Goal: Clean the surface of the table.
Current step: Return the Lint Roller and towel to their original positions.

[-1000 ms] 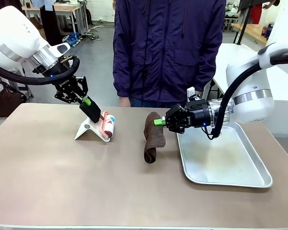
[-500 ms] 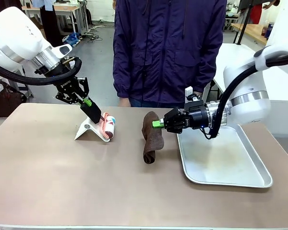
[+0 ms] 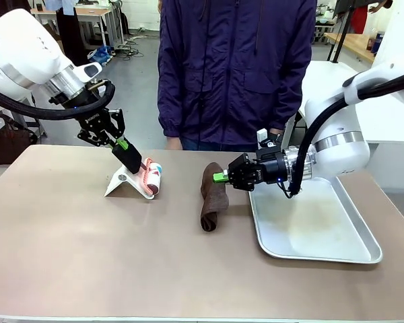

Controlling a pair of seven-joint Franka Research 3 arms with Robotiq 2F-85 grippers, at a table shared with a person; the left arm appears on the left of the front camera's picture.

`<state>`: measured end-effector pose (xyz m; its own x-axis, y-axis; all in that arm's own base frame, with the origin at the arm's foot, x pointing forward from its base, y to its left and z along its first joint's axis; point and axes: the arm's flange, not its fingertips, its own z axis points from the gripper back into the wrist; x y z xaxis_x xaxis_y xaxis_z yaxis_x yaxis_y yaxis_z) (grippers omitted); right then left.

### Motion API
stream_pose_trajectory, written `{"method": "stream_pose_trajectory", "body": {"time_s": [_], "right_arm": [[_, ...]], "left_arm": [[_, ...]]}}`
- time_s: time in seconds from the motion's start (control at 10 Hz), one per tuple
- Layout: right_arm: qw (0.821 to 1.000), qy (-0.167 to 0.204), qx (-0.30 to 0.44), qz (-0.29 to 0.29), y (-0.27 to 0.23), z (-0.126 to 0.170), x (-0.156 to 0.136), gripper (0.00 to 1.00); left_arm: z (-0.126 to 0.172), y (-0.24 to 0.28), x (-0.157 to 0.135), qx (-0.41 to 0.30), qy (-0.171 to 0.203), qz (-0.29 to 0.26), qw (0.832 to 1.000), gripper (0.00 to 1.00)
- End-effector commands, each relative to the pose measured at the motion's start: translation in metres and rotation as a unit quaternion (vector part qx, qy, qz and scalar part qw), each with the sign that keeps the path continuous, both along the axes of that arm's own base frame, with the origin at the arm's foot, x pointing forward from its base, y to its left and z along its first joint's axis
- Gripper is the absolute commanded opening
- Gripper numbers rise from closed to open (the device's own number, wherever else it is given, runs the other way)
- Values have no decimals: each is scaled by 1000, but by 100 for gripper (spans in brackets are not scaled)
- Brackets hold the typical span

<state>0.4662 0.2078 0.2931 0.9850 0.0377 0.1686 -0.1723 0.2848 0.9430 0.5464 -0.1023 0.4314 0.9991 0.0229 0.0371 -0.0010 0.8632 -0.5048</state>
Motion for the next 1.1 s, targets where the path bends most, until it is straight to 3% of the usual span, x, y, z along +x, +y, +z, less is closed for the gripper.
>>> {"method": "stream_pose_trajectory", "body": {"time_s": [0.0,0.1,0.2,0.3,0.4,1.0], "right_arm": [[1000,13,-11,-14,5,5,9,64],[1000,15,-16,-14,4,3,10,64],[999,17,-25,-17,3,2,10,100],[999,17,-33,-17,3,1,11,74],[998,20,-49,-17,3,-1,12,100],[986,5,-164,-19,23,4,14,100]], "left_arm": [[-2,0,3,20,5,8,1000,80],[-1,0,3,20,3,11,1000,100],[0,1,3,20,0,13,1000,100],[2,2,2,21,-3,16,1000,100],[5,4,1,22,-7,16,1000,100],[29,38,-17,46,-26,14,999,100]]}}
